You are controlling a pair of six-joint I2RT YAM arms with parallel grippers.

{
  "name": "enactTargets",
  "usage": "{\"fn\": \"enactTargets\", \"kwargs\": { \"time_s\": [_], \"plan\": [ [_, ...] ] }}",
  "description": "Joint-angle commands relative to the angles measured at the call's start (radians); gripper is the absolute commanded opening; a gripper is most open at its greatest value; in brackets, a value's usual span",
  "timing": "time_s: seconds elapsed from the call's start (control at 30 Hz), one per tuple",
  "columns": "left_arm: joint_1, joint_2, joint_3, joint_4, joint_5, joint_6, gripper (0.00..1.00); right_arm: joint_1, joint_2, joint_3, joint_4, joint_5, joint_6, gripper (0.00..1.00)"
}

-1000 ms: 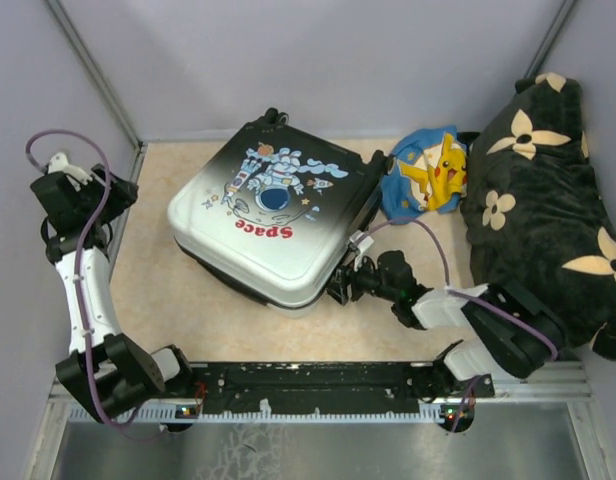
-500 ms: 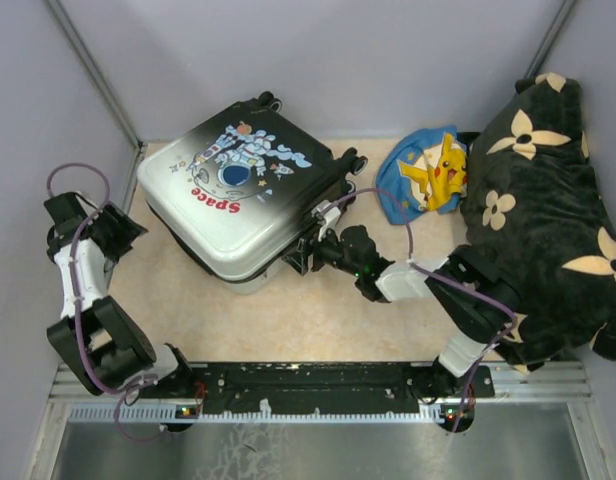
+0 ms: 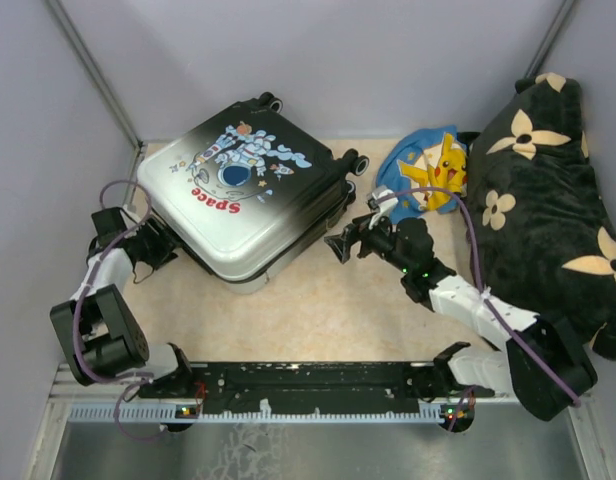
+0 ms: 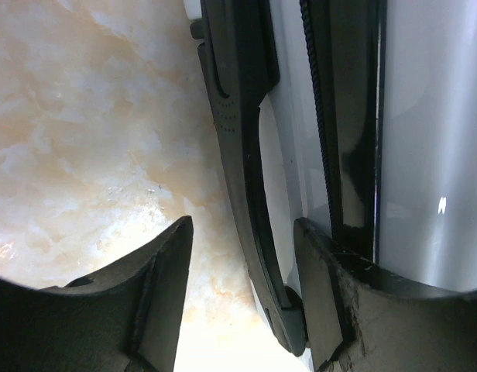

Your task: Pack the luggage

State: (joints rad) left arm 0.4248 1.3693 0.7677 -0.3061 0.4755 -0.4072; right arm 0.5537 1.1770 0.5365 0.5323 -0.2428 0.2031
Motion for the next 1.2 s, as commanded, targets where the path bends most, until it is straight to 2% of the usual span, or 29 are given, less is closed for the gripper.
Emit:
{"fn": "enactTargets", "kwargs": {
  "time_s": [0.0, 0.1, 0.2, 0.4, 0.43, 0.53, 0.6, 0.67, 0.77, 0.87, 1.17],
  "plan": [
    [-0.049, 0.004, -0.021, 0.116, -0.007, -0.038, 0.61, -0.06, -0.067, 0.0, -0.141, 0.001, -0.067, 0.99],
    [-0.065, 0.043, -0.021, 0.124, -0.067, -0.038, 0.59, -0.121, -0.073, -0.008, -0.149, -0.053, -0.06, 0.99],
    [-0.078, 0.091, -0.004, 0.11, -0.161, -0.026, 0.51, -0.2, -0.051, -0.011, -0.125, -0.12, -0.1, 0.98],
    [-0.144, 0.2, 0.102, 0.067, -0.285, 0.052, 0.46, -0.353, 0.09, 0.022, -0.049, -0.222, -0.157, 0.82],
    [-0.153, 0.219, 0.117, 0.067, -0.287, 0.057, 0.43, -0.36, 0.113, 0.029, -0.035, -0.221, -0.156, 0.81],
    [-0.156, 0.291, 0.205, 0.056, -0.32, 0.1, 0.26, -0.36, 0.17, 0.023, 0.076, -0.245, -0.124, 0.76],
    [-0.151, 0.328, 0.265, 0.041, -0.345, 0.166, 0.17, -0.35, 0.215, 0.02, 0.169, -0.245, -0.096, 0.72],
    [-0.15, 0.371, 0.331, -0.015, -0.347, 0.22, 0.12, -0.334, 0.262, 0.028, 0.229, -0.222, -0.082, 0.72],
    [-0.15, 0.41, 0.361, -0.065, -0.323, 0.25, 0.1, -0.284, 0.317, 0.044, 0.313, -0.199, -0.041, 0.71],
    [-0.15, 0.408, 0.341, -0.059, -0.282, 0.243, 0.07, -0.199, 0.351, 0.045, 0.387, -0.113, -0.038, 0.69],
    [-0.15, 0.374, 0.295, -0.051, -0.258, 0.238, 0.06, -0.023, 0.464, 0.055, 0.487, 0.026, -0.048, 0.63]
  ]
}}
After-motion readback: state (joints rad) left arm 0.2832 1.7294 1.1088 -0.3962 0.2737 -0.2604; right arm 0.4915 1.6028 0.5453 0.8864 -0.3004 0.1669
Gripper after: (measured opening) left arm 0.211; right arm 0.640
